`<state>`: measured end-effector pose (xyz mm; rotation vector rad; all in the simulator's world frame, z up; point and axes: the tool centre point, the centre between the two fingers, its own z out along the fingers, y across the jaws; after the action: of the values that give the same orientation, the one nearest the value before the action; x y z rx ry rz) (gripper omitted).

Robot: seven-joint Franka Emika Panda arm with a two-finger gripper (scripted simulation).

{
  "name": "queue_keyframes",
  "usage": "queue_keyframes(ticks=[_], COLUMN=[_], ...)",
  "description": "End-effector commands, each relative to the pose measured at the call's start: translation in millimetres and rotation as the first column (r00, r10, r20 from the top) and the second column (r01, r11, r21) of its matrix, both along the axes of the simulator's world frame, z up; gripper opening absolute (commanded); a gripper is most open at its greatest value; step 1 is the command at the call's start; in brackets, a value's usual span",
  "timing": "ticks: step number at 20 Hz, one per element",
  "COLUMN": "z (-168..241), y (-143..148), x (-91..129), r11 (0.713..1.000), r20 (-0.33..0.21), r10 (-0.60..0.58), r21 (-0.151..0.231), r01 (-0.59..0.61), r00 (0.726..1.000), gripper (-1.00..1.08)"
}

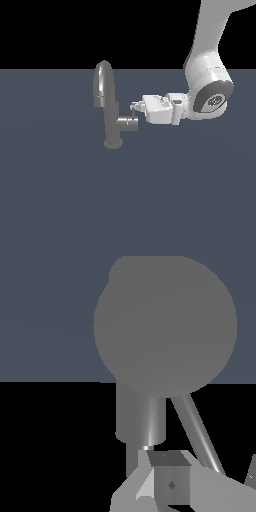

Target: Turn on the faucet by rotating a designated handle.

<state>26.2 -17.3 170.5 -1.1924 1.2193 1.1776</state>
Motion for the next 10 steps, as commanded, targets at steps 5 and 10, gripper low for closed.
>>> queue_keyframes(ticks=[5,10], z=[-8,-18], y=[0,0], x=[-15,-34], r11=[1.0,1.0], r20=[-0.001,-0.002], r10=[0.001,0.002], r21=[0.001,0.002], r01=[-0.001,-0.002], r00=[1.0,1.0], gripper=[-1.0,-1.0])
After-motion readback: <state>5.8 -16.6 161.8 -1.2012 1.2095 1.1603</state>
